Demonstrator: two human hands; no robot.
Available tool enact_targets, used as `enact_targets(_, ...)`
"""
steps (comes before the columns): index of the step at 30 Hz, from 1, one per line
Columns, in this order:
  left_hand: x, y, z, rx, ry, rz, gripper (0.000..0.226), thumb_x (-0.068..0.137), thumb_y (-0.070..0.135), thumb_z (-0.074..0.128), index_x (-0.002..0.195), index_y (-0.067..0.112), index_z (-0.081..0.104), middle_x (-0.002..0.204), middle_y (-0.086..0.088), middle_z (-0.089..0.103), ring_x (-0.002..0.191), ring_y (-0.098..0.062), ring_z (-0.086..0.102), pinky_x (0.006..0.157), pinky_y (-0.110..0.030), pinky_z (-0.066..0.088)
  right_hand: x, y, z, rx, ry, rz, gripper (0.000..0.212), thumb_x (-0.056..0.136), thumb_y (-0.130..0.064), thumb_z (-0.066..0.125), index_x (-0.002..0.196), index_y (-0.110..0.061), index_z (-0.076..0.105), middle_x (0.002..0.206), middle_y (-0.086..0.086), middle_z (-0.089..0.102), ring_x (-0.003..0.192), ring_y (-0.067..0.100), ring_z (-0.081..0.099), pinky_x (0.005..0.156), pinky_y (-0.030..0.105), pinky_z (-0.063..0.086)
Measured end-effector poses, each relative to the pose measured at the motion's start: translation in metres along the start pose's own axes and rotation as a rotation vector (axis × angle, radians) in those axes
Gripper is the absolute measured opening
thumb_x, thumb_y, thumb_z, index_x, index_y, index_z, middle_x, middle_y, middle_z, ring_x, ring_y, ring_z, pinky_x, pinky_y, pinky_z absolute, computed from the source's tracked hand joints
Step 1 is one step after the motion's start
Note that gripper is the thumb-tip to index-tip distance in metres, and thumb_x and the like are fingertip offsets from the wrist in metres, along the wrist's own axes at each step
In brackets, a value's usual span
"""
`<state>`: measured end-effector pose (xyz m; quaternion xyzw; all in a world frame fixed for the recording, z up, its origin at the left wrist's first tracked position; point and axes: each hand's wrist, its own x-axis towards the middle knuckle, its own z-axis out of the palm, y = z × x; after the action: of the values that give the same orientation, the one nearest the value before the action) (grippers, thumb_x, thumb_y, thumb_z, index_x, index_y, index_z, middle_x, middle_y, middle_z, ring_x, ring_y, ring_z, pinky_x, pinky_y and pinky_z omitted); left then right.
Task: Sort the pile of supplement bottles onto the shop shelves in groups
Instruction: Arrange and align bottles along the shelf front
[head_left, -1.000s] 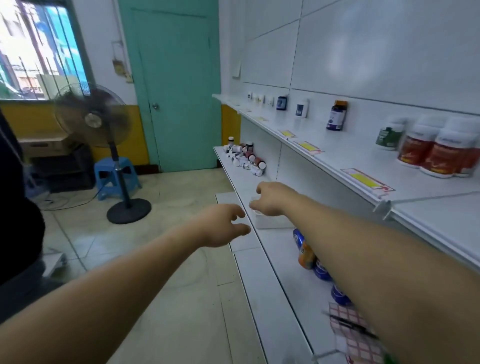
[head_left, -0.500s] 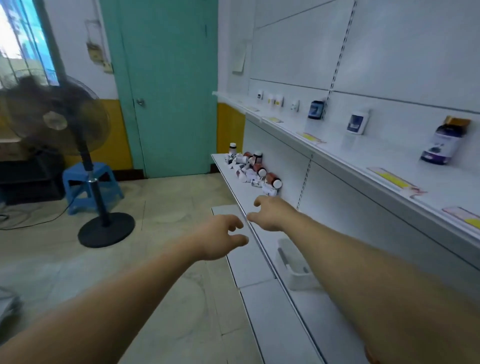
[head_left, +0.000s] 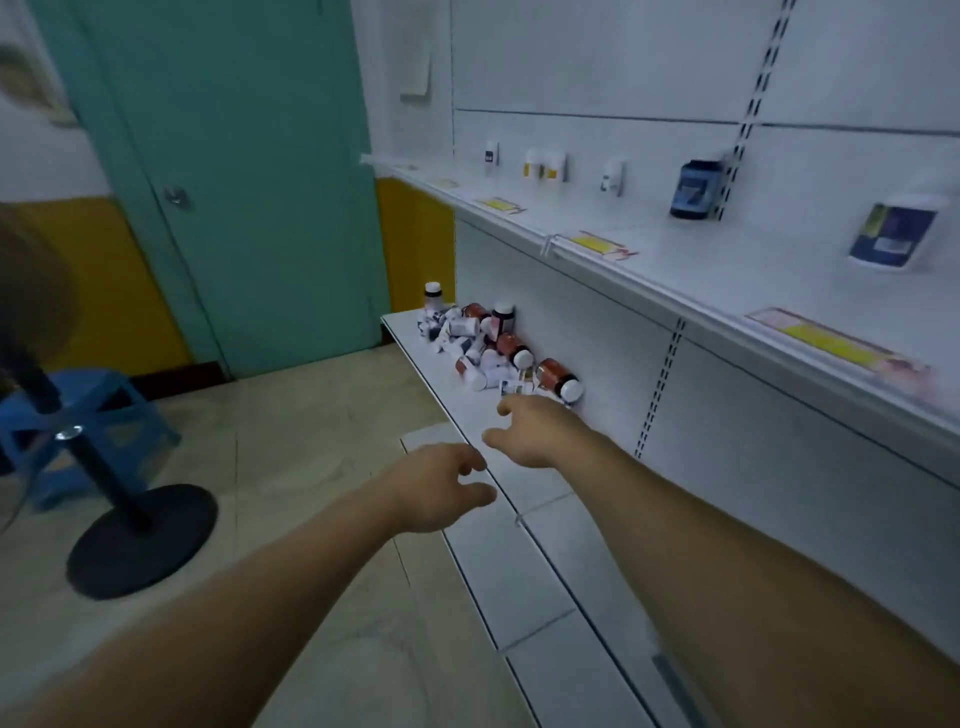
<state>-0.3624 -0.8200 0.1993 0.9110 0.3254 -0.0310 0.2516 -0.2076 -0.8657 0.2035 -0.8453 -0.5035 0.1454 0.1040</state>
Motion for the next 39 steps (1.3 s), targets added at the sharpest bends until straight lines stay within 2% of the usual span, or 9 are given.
enact_targets(7,0.129,-0.067,-0.055,0.016,-0.043,-0.032,0.051,0.091,0.047,0.053,0.136,0.023,0.047,0.135,0.001,0.051,0.115,-0.017,0.053,0.093,-0.026,0.041,0.146,-0.008,-0.002,0.037,-0.027,0.050,0.063,0.095,-0.042,0.049,0.150,-0.024,0.024,0.143,0.010,0.048,0.122,0.030,0.050,0.093,0.035,0.043)
enact_targets(12,0.218,-0.121,-0.088,0.068,-0.094,0.008,0.050,0.092,0.047,0.052,0.136,0.022,0.047,0.136,-0.001,0.051,0.118,-0.019,0.051,0.097,-0.028,0.041,0.246,-0.015,0.012,0.035,-0.040,0.129,0.055,0.093,-0.045,0.050,0.138,-0.015,0.043,0.136,0.014,0.051,0.119,0.031,0.051,0.092,0.035,0.043)
enact_targets(15,0.276,-0.162,-0.103,0.046,-0.132,0.037,0.049,0.092,0.047,0.052,0.134,0.023,0.048,0.133,0.000,0.052,0.110,-0.017,0.055,0.091,-0.027,0.043,0.307,-0.023,0.024,0.059,-0.020,0.184,0.053,0.092,-0.046,0.048,0.135,-0.014,0.045,0.134,0.013,0.051,0.117,0.031,0.051,0.086,0.033,0.041)
enact_targets(23,0.420,-0.277,-0.162,0.070,-0.257,0.135,0.049,0.092,0.047,0.053,0.133,0.022,0.049,0.131,-0.001,0.053,0.114,-0.017,0.053,0.093,-0.026,0.041,0.442,-0.050,0.069,0.197,0.064,0.408,0.050,0.091,-0.046,0.051,0.126,-0.010,0.049,0.127,0.015,0.055,0.114,0.033,0.053,0.091,0.036,0.045)
enact_targets(28,0.504,-0.294,-0.182,0.105,-0.350,0.202,0.049,0.092,0.046,0.054,0.133,0.021,0.049,0.134,-0.003,0.051,0.117,-0.020,0.051,0.095,-0.028,0.040,0.492,-0.041,0.087,0.274,0.122,0.555,0.041,0.092,-0.046,0.053,0.110,-0.010,0.058,0.112,0.013,0.062,0.103,0.032,0.059,0.075,0.028,0.043)
enact_targets(32,0.571,-0.299,-0.174,0.115,-0.390,0.263,0.050,0.091,0.044,0.055,0.136,0.022,0.046,0.138,-0.003,0.047,0.122,-0.020,0.047,0.095,-0.025,0.036,0.530,-0.022,0.103,0.291,0.153,0.658,0.048,0.094,-0.040,0.051,0.128,-0.006,0.051,0.132,0.014,0.054,0.121,0.030,0.051,0.097,0.031,0.038)
enact_targets(34,0.602,-0.301,-0.167,0.122,-0.383,0.298,0.050,0.091,0.042,0.058,0.135,0.021,0.047,0.139,-0.003,0.045,0.124,-0.021,0.045,0.097,-0.024,0.034,0.548,-0.012,0.112,0.307,0.154,0.713,0.057,0.090,-0.046,0.053,0.130,-0.006,0.049,0.134,0.015,0.052,0.125,0.032,0.048,0.106,0.039,0.036)
enact_targets(36,0.632,-0.302,-0.162,0.126,-0.399,0.334,0.047,0.089,0.037,0.061,0.131,0.018,0.051,0.133,-0.004,0.048,0.122,-0.022,0.046,0.095,-0.024,0.034,0.560,-0.004,0.119,0.445,0.124,0.803,0.057,0.085,-0.048,0.058,0.127,-0.010,0.050,0.128,0.013,0.055,0.118,0.033,0.052,0.100,0.042,0.042)
enact_targets(39,0.677,-0.305,-0.151,0.149,-0.400,0.430,0.034,0.081,0.036,0.067,0.108,0.018,0.058,0.113,-0.006,0.056,0.113,-0.028,0.053,0.090,-0.031,0.041,0.567,-0.002,0.136,0.493,0.128,0.898,0.058,0.083,-0.048,0.063,0.130,-0.018,0.049,0.126,0.010,0.051,0.113,0.031,0.052,0.095,0.041,0.046)
